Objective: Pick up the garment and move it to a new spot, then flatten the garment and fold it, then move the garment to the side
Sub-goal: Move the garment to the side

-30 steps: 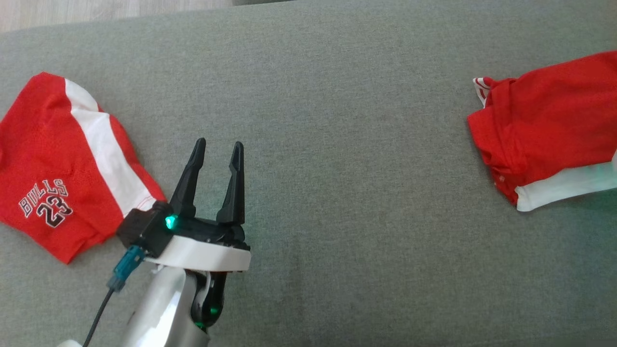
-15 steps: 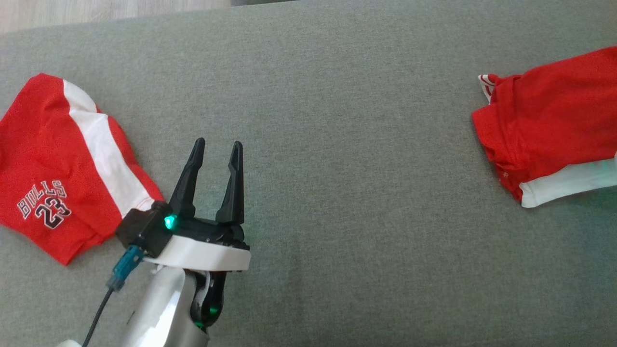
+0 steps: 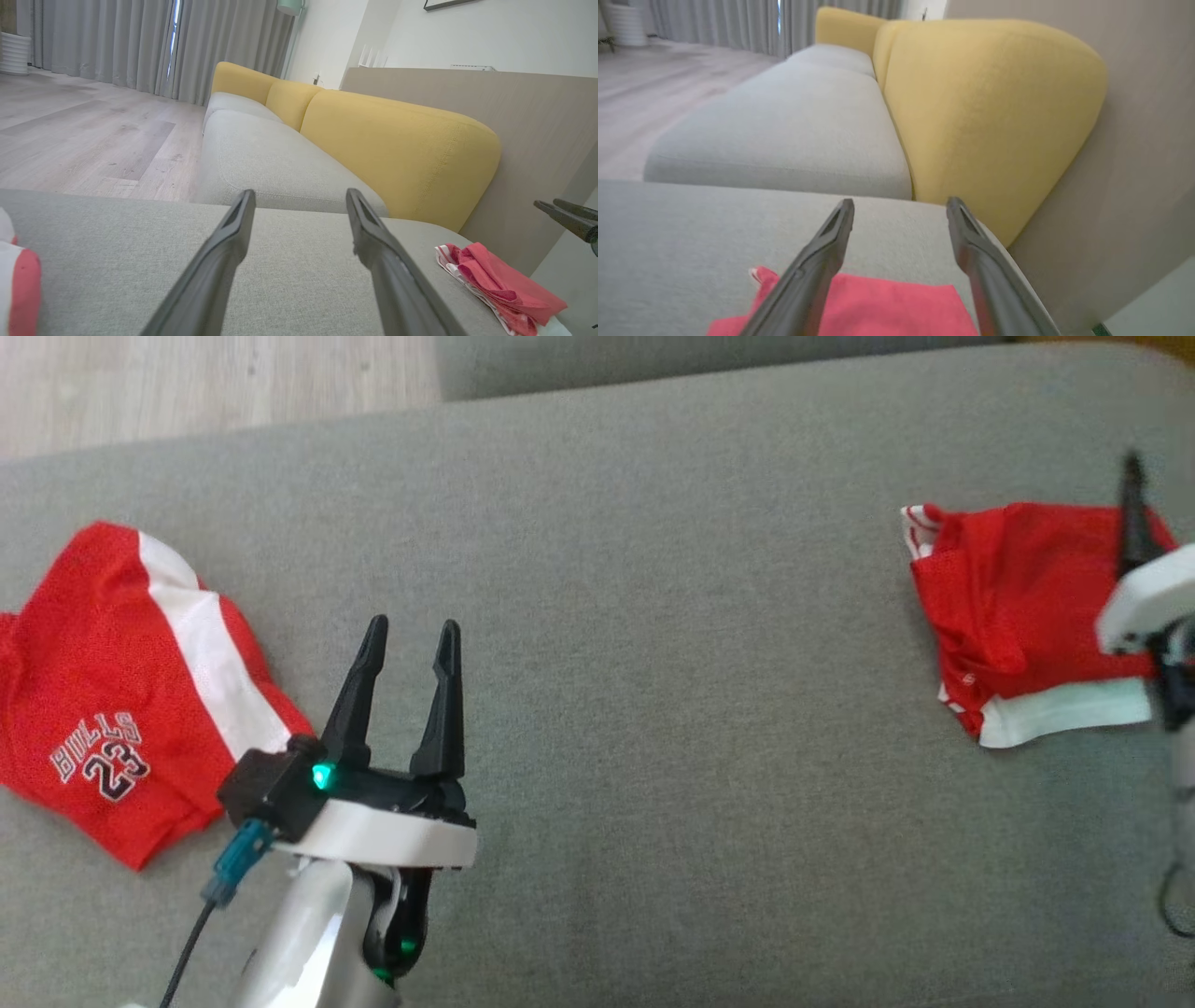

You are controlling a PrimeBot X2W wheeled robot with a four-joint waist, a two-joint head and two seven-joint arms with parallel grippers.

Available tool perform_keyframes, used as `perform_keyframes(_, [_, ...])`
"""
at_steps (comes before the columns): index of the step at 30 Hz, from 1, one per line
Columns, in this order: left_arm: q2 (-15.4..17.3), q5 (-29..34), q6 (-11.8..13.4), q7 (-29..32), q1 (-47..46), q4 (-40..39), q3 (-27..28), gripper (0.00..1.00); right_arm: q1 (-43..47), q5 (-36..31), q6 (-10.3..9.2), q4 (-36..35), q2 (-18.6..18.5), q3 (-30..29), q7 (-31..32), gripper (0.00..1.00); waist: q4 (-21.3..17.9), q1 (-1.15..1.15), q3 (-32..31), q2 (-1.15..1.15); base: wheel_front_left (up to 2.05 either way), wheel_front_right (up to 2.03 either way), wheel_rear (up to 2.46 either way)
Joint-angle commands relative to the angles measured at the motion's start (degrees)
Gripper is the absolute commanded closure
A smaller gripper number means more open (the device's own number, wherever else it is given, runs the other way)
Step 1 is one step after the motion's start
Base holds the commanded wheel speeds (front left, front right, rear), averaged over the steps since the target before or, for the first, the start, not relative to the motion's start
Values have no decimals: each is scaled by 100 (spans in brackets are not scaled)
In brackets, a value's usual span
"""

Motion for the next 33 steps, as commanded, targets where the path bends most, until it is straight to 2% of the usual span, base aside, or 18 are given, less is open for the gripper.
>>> perform_keyframes(1, [58, -25, 9, -37, 5, -180, 250, 0, -18, 74, -4, -295, 48, 172, -90, 0, -45, 0, -166, 0, 0, 0, 0])
perform_keyframes(9, [6, 36, 9, -37, 305, -239, 501, 0, 473, 776, -4, -1263, 622, 443, -259, 0, -3, 0, -654, 0, 0, 0, 0])
perform_keyframes(19, [-30, 157, 18, -37, 851, -293, 669, 0, 1909, 1475, -4, -2526, 1478, 663, -286, 0, 166, 0, -937, 0, 0, 0, 0])
perform_keyframes(25, [-38, 249, 15, -37, 1076, -276, 728, 0, 2957, 2037, -4, -2892, 1578, 964, -447, 0, 316, 0, -1037, 0, 0, 0, 0])
perform_keyframes(33, [-40, 216, 13, -37, 1185, -347, 824, 0, 3419, 2227, -4, -2839, 1580, 1211, -551, 0, 297, 0, -1078, 0, 0, 0, 0])
